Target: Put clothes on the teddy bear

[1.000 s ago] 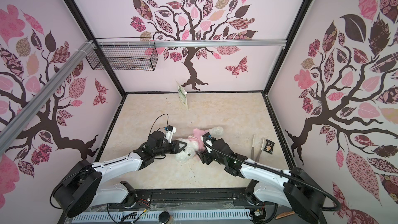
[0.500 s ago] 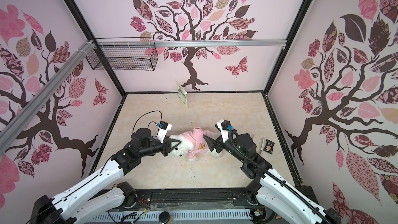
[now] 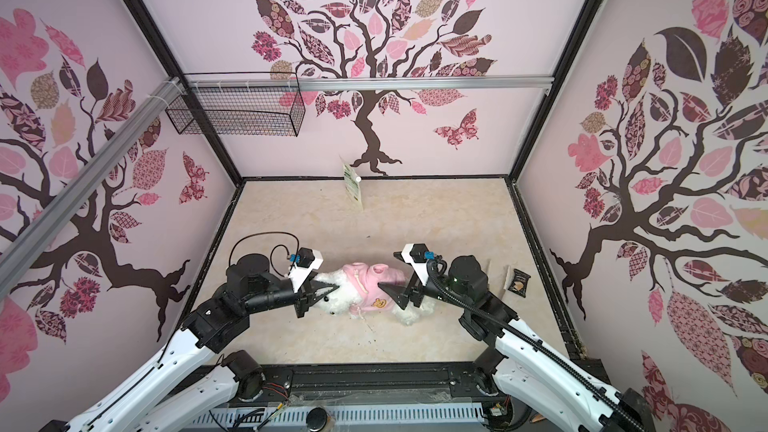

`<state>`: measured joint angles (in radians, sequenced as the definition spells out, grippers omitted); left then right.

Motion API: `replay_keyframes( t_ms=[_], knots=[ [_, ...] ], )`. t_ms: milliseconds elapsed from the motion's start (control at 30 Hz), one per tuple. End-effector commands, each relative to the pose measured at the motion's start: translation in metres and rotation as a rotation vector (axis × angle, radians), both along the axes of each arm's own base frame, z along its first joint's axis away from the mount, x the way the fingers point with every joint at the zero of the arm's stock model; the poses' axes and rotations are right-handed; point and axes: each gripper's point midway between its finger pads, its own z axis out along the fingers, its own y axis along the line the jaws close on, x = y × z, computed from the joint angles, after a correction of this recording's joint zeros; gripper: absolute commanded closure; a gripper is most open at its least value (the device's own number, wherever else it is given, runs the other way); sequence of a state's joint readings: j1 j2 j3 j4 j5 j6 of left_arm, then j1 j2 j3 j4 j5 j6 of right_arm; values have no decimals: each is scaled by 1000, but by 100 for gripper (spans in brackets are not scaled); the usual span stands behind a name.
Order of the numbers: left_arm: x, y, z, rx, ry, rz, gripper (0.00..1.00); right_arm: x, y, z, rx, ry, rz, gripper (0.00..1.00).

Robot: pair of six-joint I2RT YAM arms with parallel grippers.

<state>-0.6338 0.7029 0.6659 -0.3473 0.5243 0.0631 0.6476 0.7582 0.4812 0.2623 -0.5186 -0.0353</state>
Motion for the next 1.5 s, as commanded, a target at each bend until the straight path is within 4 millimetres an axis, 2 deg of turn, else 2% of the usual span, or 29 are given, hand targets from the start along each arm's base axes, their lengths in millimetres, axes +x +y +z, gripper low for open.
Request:
replay_keyframes(
  t_ms=[0,100,333,467,567,667,833,933,1000,1133,1233,1400,1467],
  knots=[
    [-6,-1,41,-70,-123,-39,88,-19,7,11,51,-65,120,5],
    [-5,0,40,-70,-120,-29,88,-28,6,8,63,-52,150,5],
    [-11,-2,46,-124,-139,-51,87,-24,1,-9,52,-38,107,3],
    [-11,-2,49,-142,-128,-44,88,-30,3,-10,76,-30,143,3],
    [-12,-3,50,-162,-116,-51,89,-35,8,-7,106,-12,191,6],
    [-12,-5,47,-165,-96,-55,89,-40,13,-1,145,11,249,19],
    [-7,-3,40,-155,-76,-20,89,-41,15,4,166,7,267,54],
    [-4,0,36,-140,-62,10,88,-39,11,9,167,-29,234,66],
    [-1,3,30,-116,-57,29,81,-38,9,14,165,-54,214,69],
    [-3,8,20,-33,-87,22,56,-36,12,12,112,-45,223,78],
    [0,17,35,-10,-176,67,45,-35,19,-1,59,-6,238,80],
    [1,29,83,-42,-331,117,42,-41,44,-29,-86,-49,221,81],
    [-6,23,92,-49,-315,61,42,-42,50,-35,-105,-42,227,83]
  ],
)
